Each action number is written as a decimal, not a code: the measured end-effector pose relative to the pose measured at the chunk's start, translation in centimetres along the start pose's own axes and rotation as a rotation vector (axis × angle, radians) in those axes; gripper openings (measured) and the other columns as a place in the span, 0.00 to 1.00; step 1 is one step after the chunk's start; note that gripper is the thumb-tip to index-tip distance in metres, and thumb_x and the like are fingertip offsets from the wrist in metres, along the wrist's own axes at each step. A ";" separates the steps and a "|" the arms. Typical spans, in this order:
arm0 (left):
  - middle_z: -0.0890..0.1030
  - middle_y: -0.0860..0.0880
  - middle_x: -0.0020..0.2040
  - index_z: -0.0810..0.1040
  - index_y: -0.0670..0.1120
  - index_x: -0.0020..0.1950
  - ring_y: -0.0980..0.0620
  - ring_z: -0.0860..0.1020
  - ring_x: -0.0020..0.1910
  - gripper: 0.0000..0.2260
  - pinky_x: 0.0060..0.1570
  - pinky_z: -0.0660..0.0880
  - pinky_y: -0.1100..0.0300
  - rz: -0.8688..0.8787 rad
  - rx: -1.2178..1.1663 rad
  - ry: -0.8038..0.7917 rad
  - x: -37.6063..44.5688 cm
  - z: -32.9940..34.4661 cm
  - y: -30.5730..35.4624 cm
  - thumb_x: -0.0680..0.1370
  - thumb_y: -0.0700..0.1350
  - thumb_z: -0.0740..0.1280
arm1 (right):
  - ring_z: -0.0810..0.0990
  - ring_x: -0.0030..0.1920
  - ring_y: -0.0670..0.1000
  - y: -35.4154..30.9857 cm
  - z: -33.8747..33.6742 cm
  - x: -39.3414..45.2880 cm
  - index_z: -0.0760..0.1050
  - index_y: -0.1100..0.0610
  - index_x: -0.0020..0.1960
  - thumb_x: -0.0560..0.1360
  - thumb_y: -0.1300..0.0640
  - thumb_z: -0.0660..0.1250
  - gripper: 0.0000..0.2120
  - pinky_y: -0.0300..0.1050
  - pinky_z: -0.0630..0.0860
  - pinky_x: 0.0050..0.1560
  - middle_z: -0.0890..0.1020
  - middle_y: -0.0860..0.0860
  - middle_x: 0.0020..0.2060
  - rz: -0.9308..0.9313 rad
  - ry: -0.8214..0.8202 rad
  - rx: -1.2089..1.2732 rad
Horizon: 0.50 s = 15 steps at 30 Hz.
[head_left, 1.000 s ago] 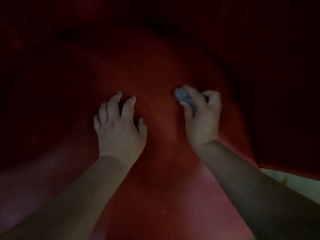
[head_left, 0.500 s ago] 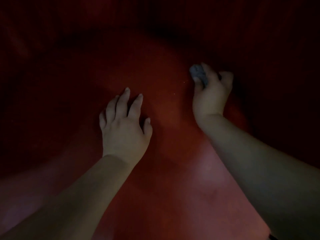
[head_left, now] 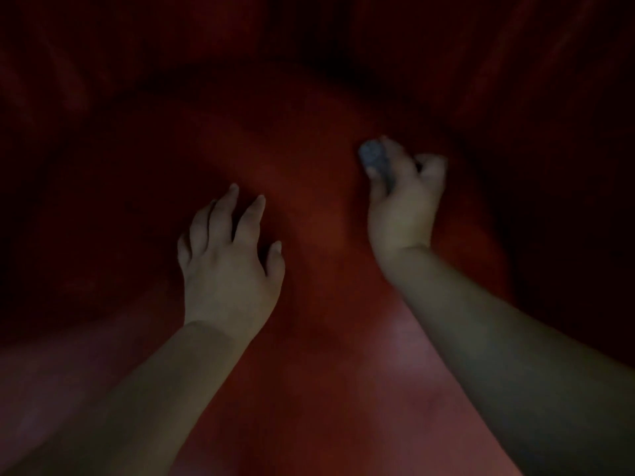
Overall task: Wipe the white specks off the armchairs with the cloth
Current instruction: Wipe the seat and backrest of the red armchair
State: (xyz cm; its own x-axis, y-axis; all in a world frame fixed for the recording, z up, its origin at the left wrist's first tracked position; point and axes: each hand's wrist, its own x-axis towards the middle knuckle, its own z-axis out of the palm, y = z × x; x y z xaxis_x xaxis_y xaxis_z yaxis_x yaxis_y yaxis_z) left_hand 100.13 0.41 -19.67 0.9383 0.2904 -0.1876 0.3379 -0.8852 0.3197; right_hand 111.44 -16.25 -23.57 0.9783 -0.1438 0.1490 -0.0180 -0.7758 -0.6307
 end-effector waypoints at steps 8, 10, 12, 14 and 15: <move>0.60 0.46 0.76 0.65 0.50 0.74 0.42 0.57 0.73 0.27 0.67 0.56 0.35 -0.081 -0.010 0.012 -0.9 -0.9 -2.3 0.76 0.52 0.65 | 0.71 0.49 0.54 -0.7 -2.0 -7.1 0.76 0.52 0.66 0.73 0.58 0.66 0.20 0.45 0.70 0.55 0.71 0.57 0.49 -0.258 -0.177 -0.025; 0.58 0.47 0.77 0.63 0.52 0.75 0.43 0.55 0.73 0.27 0.69 0.55 0.36 -0.112 -0.003 -0.001 -1.0 -1.2 -3.0 0.76 0.53 0.64 | 0.71 0.51 0.56 -2.0 -0.4 -4.1 0.76 0.53 0.65 0.74 0.60 0.66 0.20 0.39 0.65 0.56 0.72 0.59 0.51 -0.138 -0.090 -0.041; 0.57 0.48 0.77 0.62 0.53 0.75 0.43 0.55 0.74 0.27 0.69 0.54 0.36 -0.129 -0.002 -0.005 -1.0 -1.4 -3.7 0.77 0.54 0.63 | 0.70 0.55 0.54 -4.2 1.9 -1.1 0.75 0.48 0.66 0.76 0.58 0.64 0.19 0.33 0.60 0.54 0.72 0.56 0.55 0.002 -0.106 -0.014; 0.57 0.48 0.77 0.61 0.53 0.76 0.43 0.55 0.74 0.28 0.69 0.54 0.36 -0.145 0.003 -0.005 -1.0 -1.6 -4.1 0.77 0.55 0.62 | 0.68 0.54 0.50 -6.5 4.4 -0.2 0.75 0.44 0.64 0.76 0.54 0.62 0.17 0.34 0.61 0.53 0.69 0.49 0.53 -0.036 -0.163 0.038; 0.57 0.48 0.77 0.62 0.53 0.75 0.43 0.55 0.74 0.28 0.69 0.55 0.36 -0.153 0.004 -0.002 -1.0 -1.6 -4.3 0.76 0.55 0.62 | 0.67 0.52 0.48 -7.7 5.3 -0.8 0.75 0.43 0.62 0.76 0.54 0.63 0.15 0.36 0.64 0.54 0.67 0.46 0.52 -0.123 -0.207 0.058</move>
State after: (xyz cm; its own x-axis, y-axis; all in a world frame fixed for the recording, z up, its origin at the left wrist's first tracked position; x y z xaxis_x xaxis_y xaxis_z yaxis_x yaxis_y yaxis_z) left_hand 97.90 4.48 -19.34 0.8758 0.4211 -0.2360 0.4766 -0.8321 0.2837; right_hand 111.87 -6.90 -22.84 0.9939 0.0832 0.0722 0.1101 -0.7425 -0.6607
